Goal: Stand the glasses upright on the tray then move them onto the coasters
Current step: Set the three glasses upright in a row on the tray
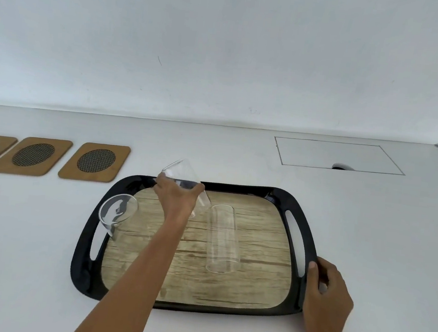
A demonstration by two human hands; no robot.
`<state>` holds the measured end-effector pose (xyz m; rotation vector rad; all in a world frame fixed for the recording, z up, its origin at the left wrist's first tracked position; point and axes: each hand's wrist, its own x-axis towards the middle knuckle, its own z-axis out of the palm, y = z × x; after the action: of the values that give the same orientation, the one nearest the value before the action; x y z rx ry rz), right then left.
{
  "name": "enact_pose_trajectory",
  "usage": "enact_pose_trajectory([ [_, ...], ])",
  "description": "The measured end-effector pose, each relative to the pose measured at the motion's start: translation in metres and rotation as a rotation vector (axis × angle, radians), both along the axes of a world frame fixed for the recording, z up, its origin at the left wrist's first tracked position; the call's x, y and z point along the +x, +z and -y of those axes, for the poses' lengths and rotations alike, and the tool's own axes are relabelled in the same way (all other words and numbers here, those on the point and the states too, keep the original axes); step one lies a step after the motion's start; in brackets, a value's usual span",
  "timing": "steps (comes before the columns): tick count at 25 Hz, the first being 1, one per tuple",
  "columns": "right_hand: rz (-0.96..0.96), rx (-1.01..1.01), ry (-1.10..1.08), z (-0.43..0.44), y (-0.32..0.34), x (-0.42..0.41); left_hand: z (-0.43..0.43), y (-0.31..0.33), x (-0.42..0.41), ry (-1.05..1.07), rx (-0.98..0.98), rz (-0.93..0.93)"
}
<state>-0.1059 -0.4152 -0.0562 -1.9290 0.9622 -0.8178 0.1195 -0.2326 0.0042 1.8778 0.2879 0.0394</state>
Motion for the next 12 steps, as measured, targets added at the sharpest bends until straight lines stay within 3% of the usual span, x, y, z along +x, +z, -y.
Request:
enact_pose_trajectory([
  [7, 0.011, -0.008, -0.008, -0.001, 0.001, -0.001, -0.018, 0.016, -0.052, -0.155, 0.15, 0.412],
  [12, 0.006, -0.03, -0.014, -0.003, 0.001, -0.001, -0.029, 0.006, -0.073, -0.217, 0.206, 0.432],
])
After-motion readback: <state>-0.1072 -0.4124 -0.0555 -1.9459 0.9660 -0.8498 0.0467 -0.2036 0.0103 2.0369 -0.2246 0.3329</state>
